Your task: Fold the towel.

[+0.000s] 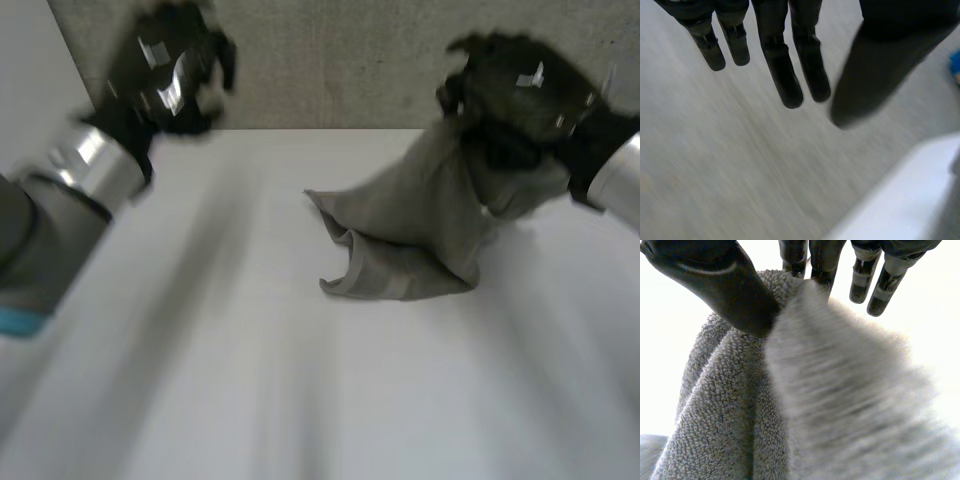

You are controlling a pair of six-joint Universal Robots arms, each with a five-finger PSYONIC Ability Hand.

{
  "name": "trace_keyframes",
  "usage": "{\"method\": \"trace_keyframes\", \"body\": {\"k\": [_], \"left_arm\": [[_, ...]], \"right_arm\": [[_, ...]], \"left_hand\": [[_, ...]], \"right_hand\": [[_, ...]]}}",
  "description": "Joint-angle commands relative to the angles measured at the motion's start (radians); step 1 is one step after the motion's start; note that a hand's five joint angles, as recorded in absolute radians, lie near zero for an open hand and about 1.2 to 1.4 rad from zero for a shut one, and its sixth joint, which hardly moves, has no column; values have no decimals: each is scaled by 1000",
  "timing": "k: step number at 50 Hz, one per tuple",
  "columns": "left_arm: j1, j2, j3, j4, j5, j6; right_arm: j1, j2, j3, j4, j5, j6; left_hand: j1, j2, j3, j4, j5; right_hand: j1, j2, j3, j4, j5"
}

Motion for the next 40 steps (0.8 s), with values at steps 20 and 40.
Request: {"method": "trace_keyframes", "body": {"k": [20,40], "left_arm": [[-46,-326,-10,-72,-4,102],[-123,-634,326,-152,60,147]], "right_arm": [[15,-146,314,208,-96,-259],[-120,-139,357,392,-112,-337]], "left_hand": [[-827,-817,-43,-50,-824],[-803,-793,-43,-50,-800]], "right_hand": [[-705,-702,-7,-60,-764],[-1114,-1111,-7,-60,-1173]]}}
